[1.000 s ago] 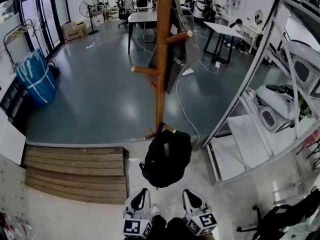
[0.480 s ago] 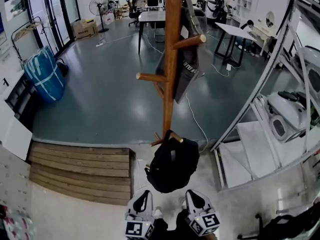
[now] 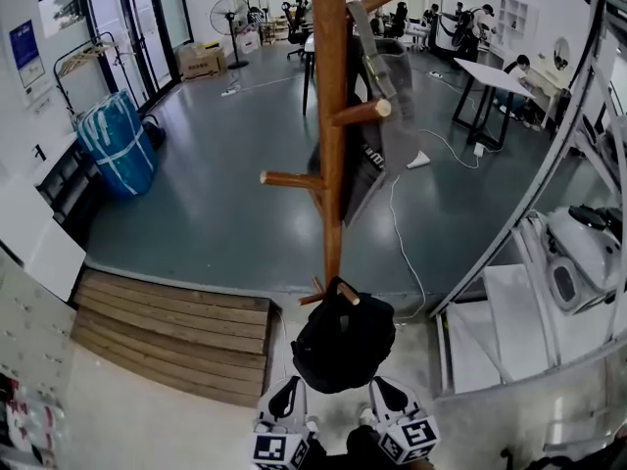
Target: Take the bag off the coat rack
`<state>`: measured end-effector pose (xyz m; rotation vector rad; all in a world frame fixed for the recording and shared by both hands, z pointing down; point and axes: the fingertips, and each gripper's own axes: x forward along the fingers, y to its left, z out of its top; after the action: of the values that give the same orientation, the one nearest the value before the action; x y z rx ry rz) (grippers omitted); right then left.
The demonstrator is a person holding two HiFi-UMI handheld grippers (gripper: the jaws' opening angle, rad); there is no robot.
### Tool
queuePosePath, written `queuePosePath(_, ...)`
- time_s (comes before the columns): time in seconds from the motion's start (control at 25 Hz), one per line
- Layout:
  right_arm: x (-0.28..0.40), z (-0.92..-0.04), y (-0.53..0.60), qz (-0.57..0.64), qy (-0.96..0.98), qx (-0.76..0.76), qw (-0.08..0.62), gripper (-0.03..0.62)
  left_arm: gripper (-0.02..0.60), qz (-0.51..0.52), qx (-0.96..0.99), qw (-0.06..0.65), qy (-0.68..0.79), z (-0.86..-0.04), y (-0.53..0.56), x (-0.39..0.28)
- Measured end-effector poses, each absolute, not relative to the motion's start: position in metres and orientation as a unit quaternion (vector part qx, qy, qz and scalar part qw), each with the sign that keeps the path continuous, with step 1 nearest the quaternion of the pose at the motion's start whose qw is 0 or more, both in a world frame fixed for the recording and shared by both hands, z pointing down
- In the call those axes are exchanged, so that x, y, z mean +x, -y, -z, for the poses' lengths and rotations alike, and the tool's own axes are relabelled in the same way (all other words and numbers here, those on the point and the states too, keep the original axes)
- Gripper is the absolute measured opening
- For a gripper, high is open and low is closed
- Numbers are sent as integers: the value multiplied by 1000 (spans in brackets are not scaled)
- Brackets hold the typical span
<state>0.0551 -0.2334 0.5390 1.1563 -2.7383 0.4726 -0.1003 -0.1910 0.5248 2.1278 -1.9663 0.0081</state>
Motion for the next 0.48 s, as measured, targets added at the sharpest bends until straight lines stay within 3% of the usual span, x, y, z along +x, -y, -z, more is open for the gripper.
queuePosePath(0.48, 76, -561, 281, -147, 916, 363, 93, 15, 23, 6, 705, 131, 697, -540, 223, -89)
